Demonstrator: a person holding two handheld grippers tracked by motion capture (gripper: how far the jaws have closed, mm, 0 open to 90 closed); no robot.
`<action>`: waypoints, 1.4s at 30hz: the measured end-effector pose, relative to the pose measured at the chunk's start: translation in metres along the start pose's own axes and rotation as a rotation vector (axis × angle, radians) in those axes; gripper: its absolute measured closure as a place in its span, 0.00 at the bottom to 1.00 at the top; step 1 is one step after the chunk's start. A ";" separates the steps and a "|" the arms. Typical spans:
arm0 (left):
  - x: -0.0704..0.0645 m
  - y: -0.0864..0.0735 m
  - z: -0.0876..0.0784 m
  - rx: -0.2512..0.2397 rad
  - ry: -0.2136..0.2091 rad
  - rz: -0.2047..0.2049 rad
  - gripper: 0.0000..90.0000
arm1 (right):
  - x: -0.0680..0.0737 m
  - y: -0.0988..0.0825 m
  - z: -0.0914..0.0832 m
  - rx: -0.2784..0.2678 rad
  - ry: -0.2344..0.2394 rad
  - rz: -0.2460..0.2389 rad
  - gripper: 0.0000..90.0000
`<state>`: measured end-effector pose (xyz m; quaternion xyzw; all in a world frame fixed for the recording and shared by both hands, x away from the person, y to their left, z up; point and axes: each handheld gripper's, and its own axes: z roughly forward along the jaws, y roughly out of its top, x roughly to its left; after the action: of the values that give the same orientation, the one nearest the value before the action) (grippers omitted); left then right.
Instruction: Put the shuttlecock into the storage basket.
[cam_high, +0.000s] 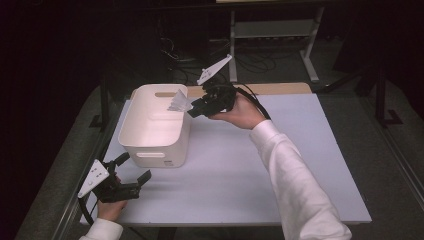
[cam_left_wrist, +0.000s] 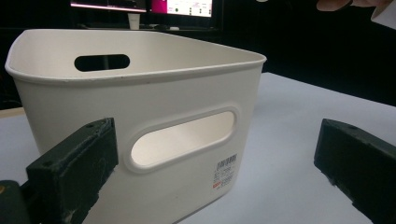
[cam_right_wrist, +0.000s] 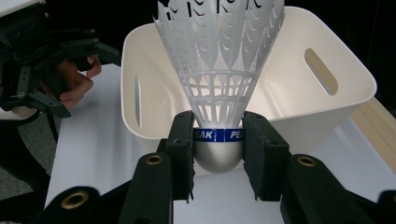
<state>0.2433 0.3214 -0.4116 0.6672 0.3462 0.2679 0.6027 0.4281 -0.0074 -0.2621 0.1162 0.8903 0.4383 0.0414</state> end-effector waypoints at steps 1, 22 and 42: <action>0.000 0.000 0.000 0.000 -0.001 0.003 0.00 | 0.001 0.001 0.001 0.004 0.003 -0.003 0.71; 0.000 0.000 -0.001 -0.005 0.001 -0.006 0.00 | 0.014 0.023 0.033 0.025 0.042 -0.056 0.71; 0.000 0.000 -0.002 -0.004 0.003 -0.012 0.00 | 0.014 0.027 0.064 0.022 0.084 -0.040 0.71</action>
<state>0.2420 0.3229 -0.4112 0.6636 0.3506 0.2659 0.6050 0.4305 0.0616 -0.2796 0.0805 0.8981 0.4322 0.0116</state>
